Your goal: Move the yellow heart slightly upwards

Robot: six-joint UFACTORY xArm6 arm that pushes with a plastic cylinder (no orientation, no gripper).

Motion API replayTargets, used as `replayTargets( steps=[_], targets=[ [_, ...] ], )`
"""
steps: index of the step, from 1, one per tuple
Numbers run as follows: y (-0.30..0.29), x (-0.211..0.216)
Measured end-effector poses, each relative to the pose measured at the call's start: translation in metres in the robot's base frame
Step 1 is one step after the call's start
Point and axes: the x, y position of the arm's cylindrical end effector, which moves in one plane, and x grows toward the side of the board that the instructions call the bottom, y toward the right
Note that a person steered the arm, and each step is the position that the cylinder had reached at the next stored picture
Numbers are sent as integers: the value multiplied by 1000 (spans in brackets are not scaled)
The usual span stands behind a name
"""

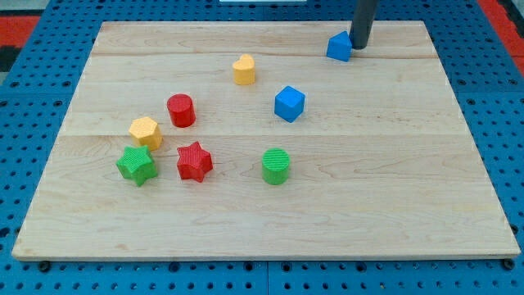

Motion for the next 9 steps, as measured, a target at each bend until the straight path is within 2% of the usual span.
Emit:
replayTargets(
  steps=[2,3,4,5,6,7,9],
  targets=[
    [-54,1],
    [-41,34],
    [-54,59],
    [-106,60],
    [-135,67],
    [-140,78],
    [-202,81]
  ],
)
